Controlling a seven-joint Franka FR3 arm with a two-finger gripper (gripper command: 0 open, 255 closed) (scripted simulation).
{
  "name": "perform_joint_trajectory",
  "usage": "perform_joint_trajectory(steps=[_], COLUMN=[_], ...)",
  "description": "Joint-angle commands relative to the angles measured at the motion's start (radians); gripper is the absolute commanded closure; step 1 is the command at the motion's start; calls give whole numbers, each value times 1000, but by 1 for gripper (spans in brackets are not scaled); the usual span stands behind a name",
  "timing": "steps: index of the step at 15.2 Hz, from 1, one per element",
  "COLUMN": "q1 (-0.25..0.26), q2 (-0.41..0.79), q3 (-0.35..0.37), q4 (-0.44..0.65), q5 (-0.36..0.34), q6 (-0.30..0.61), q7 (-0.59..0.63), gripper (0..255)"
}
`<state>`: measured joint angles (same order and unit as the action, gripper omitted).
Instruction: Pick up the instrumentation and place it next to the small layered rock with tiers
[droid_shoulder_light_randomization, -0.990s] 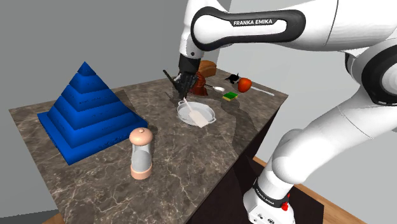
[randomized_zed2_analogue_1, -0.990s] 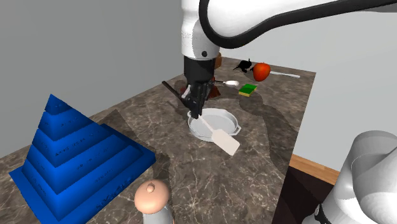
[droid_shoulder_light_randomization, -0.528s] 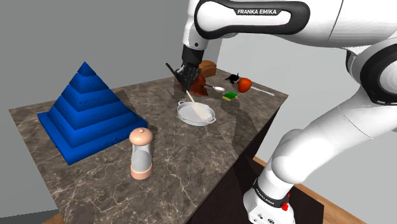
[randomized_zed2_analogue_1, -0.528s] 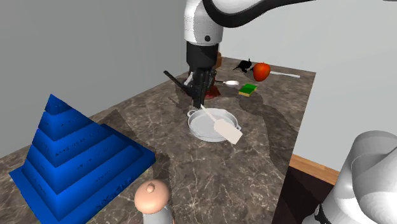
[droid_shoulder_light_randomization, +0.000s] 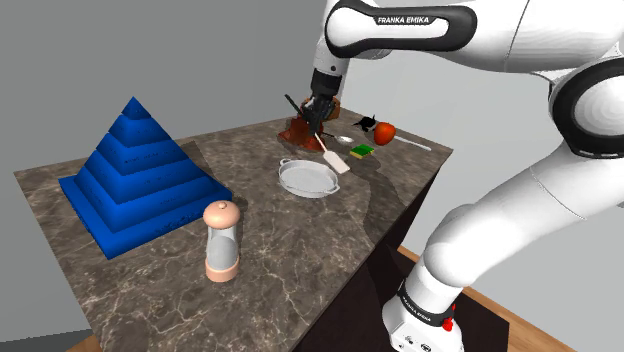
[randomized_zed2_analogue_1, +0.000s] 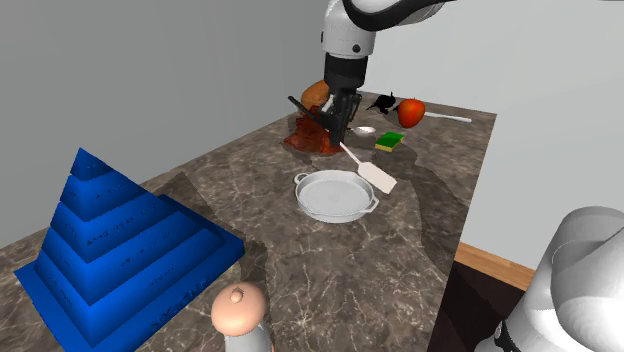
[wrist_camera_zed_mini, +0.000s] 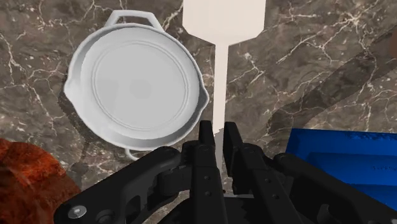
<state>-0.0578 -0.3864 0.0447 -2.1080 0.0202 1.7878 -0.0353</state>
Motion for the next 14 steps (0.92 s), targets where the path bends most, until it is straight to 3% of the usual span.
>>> perform_joint_trajectory(steps=[1,14], q1=[-18,-126], q2=[6,178], q3=[-35,-247], q4=[5,178], q5=[-10,-36], q6=[1,-1], q7=[-50,-362], gripper=[255,255])
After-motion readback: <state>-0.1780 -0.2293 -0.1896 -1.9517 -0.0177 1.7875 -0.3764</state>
